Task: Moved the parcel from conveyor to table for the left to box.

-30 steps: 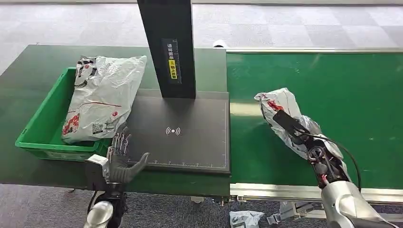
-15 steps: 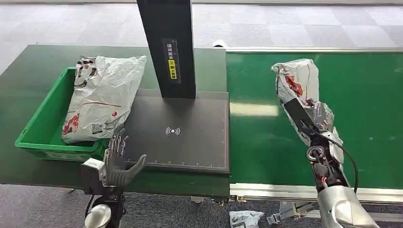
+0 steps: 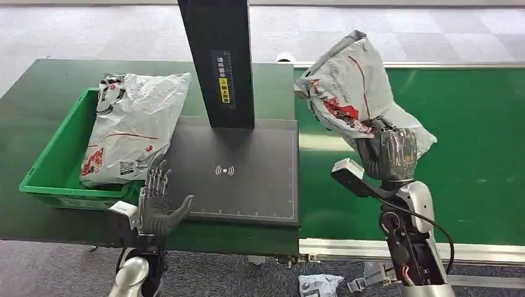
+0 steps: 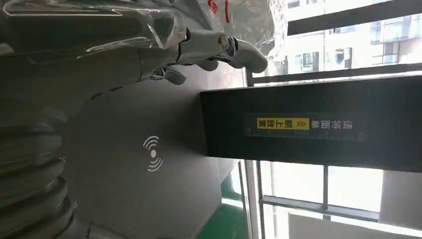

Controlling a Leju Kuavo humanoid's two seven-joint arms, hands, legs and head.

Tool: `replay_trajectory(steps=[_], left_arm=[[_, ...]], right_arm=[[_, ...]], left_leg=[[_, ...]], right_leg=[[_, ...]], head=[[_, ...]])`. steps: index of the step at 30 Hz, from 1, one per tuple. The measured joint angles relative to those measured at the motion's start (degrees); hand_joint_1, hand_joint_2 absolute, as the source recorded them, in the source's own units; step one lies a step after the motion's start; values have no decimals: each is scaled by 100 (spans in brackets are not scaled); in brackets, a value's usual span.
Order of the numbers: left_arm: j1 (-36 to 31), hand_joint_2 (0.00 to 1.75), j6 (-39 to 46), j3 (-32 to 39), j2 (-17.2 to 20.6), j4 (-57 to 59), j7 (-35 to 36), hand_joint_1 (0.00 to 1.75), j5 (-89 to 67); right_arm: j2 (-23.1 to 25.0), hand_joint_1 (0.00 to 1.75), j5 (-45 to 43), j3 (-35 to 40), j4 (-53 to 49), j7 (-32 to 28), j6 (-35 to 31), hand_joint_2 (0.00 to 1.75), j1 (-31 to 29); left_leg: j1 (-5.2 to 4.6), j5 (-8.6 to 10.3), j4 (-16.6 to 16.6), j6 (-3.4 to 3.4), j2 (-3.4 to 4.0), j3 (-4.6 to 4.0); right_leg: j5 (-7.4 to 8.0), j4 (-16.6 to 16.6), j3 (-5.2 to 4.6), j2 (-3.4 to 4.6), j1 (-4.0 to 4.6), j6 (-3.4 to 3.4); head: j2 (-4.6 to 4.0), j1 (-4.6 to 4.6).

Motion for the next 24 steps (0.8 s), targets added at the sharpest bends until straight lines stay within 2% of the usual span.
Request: replay_trajectory(steps=[7, 22, 24], left_arm=[[-61, 175, -33, -24, 44, 81, 0, 0, 46], [-79, 175, -35, -39, 94, 131, 0, 0, 50], [-79, 175, -42, -42, 94, 131, 0, 0, 52]], right_arm=[[-140, 175, 166, 848, 160, -114, 745, 175, -370], [-288, 175, 111, 1265, 459, -146, 824, 175, -611], [-306, 175, 91, 1293, 487, -131, 986, 175, -635]], left_leg=[[0, 0, 1, 0, -3, -1], [0, 0, 1, 0, -3, -1], [0, 0, 1, 0, -3, -1]], right_leg=[[0, 0, -1, -2, 0, 0], [0, 0, -1, -2, 0, 0], [0, 0, -2, -2, 0, 0]], head=[[0, 0], [0, -2], [0, -2]])
